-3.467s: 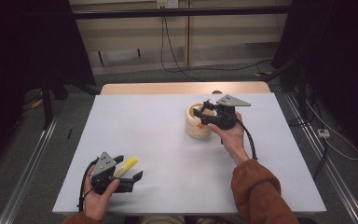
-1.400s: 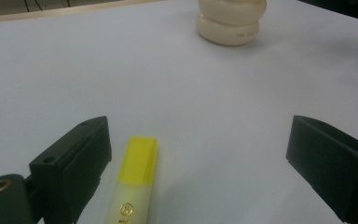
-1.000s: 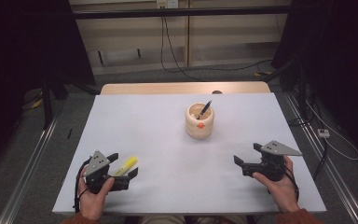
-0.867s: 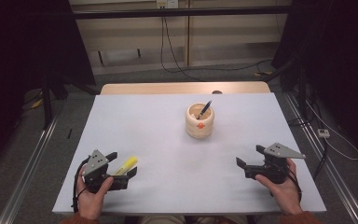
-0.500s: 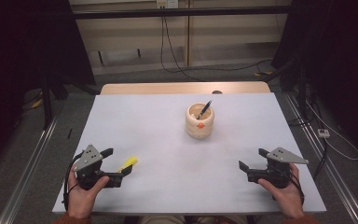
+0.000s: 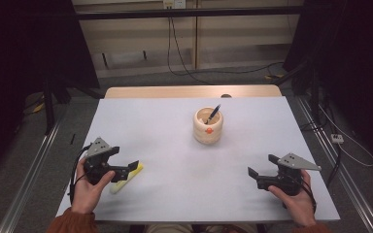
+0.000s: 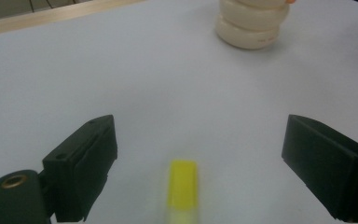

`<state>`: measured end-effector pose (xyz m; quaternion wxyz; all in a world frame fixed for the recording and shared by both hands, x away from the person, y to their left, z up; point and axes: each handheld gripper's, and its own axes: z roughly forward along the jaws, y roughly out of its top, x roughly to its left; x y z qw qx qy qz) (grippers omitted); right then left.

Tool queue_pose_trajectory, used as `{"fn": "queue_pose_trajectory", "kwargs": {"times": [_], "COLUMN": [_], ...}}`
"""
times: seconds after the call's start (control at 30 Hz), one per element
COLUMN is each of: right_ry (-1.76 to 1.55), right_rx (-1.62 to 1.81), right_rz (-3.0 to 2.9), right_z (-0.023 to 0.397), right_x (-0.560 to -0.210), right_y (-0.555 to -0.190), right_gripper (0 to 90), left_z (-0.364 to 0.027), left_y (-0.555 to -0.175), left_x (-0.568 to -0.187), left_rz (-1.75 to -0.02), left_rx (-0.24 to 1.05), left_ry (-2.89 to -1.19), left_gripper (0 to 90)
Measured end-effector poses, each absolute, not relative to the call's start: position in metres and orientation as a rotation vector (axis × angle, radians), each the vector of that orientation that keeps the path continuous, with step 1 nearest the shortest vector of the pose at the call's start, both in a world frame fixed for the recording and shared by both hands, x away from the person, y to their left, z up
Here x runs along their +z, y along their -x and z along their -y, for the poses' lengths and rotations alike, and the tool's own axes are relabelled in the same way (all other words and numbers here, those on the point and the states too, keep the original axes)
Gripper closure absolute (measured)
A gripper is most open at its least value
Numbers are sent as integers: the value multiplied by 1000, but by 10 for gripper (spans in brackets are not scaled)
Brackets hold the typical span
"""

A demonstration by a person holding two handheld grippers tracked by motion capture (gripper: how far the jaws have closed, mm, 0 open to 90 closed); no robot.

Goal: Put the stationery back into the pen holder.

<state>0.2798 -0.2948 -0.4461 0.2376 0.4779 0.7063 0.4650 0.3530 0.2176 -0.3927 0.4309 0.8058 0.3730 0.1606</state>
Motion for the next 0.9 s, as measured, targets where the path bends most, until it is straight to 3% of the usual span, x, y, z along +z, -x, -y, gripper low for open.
{"fn": "queue_pose_trajectory", "kwargs": {"times": [0.33, 0.73, 0.9], "right_ry": [-1314, -1316, -1311], "right_rx": [1270, 1266, 1264], "right_rz": [-1942, -1954, -1965], "right_z": [295, 294, 293], "right_x": [-447, -448, -449], "right_y": [-280, -281, -282], "right_gripper": [57, 58, 58], "left_z": [-210, -203, -202], "left_y": [-373, -390, -390], "left_x": [-382, -398, -410], "left_rz": [-929, -995, -989], "left_rx": [395, 289, 320], "left_ry": [-2087, -2280, -2374], "left_gripper": [106, 168, 176]}}
